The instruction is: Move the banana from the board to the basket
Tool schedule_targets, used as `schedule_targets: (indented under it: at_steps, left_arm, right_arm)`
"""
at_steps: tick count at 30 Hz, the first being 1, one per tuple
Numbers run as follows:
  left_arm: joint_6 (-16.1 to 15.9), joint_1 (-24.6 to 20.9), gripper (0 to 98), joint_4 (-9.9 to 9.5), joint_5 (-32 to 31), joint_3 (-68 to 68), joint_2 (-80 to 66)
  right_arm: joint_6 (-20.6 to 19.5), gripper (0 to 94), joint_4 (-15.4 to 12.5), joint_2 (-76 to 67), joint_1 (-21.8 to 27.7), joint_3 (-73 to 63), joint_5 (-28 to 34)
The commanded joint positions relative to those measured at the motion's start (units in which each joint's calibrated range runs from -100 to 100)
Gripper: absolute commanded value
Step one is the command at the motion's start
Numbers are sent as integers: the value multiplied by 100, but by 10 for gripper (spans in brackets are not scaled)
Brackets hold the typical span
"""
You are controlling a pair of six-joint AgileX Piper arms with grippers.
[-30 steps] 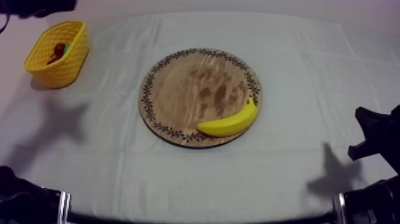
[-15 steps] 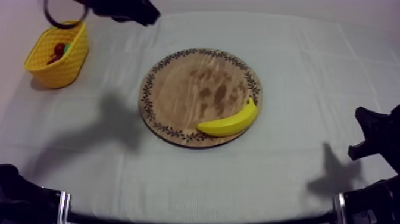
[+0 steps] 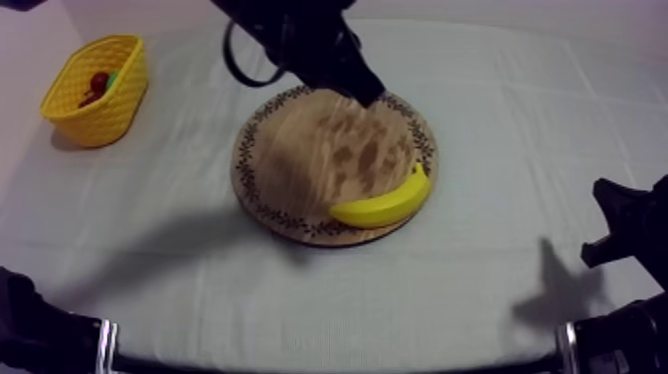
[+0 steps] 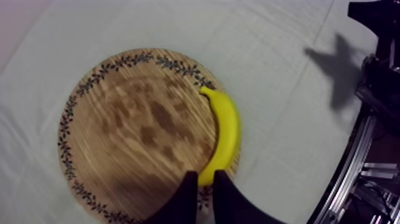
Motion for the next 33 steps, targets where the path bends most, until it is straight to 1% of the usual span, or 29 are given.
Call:
schedule_targets:
  at_steps: [1,5,6,8,10,12,16,21,27,33]
  left_arm:
    - [40,28,279,7,6,-90,180]
    - [192,70,570,0,12,-168,366]
    - [227,71,630,3,25,-179,409]
    - [280,65,715,14,55,-212,511]
    - [305,62,764,24,72,-239,627]
    - [320,64,788,30,75,-270,762]
    - [304,71,802,78,17,-337,1095]
    - [255,89,807,171,-108,-451,1615]
    - [144,106,825,349,-142,-620,2227]
    - [89,127,823,418,-146,-883,2681]
  right_arm:
    - [0,2,0,3,1,-3,2]
    - [0,2,0,3,1,-3,2]
    - [0,2,0,3,1,-3,2]
    - [0,2,0,3,1,-3,2]
    - [0,2,0,3,1,-3,2]
    - [0,2,0,3,1,-3,2]
    - [0,2,0,3,1,-3,2]
    - [0,2,0,3,1,-3,2]
    - [0,2,0,3,1,-3,2]
    - [0,2,0,3,1,-3,2]
